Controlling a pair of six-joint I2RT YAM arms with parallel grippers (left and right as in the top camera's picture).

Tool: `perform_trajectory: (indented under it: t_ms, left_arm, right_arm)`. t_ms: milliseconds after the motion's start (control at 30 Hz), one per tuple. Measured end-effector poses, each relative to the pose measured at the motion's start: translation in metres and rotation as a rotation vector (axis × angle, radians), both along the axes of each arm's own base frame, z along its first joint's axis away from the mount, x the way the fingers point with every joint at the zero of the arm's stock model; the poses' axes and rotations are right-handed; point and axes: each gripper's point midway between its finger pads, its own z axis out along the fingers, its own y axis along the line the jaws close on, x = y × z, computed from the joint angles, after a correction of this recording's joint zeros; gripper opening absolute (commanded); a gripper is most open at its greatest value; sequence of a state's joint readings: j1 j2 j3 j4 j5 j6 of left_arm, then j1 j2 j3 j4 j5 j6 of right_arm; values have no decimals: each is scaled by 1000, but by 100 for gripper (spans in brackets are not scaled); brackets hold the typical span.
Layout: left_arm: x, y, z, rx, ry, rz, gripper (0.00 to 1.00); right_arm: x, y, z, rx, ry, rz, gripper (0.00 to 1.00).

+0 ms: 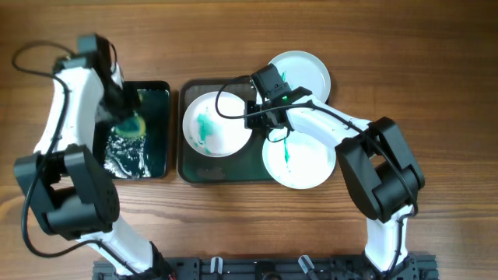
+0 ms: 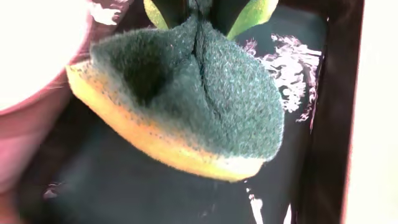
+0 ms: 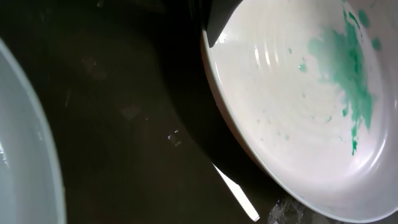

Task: Clean dirty plates on tray and stack at the side
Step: 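Lift the sponge with the left gripper and move it over the left plate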

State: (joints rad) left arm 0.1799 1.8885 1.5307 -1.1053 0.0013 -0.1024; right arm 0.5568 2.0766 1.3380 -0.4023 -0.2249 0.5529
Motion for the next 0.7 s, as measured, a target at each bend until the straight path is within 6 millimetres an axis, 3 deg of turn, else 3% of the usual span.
perform_trajectory:
  t_ms: [67, 133, 333, 400, 467, 633, 700]
  left_arm:
    - [23, -12, 29, -67, -92, -9, 4]
    - [33, -32, 41, -136, -141, -31, 4]
    - [40, -108, 37, -229, -143, -164, 4]
    - [41, -132, 22, -237, -111, -211, 4]
    - [38, -153, -9, -236, -40, -244, 4]
    - [24, -172, -65, -212, 101, -256, 4]
    - [24, -176, -71, -204, 108, -257, 4]
  right_arm:
    - [0, 0, 0, 3, 3, 1, 4]
    - [-2, -1, 0, 7, 16, 1, 4]
    - [-4, -12, -1, 47, 81, -15, 4]
    - [-3, -17, -1, 54, 96, -21, 4]
    - [-4, -19, -1, 55, 101, -17, 4]
    - [-5, -19, -2, 51, 104, -11, 4]
    - [-5, -19, -2, 51, 104, -10, 4]
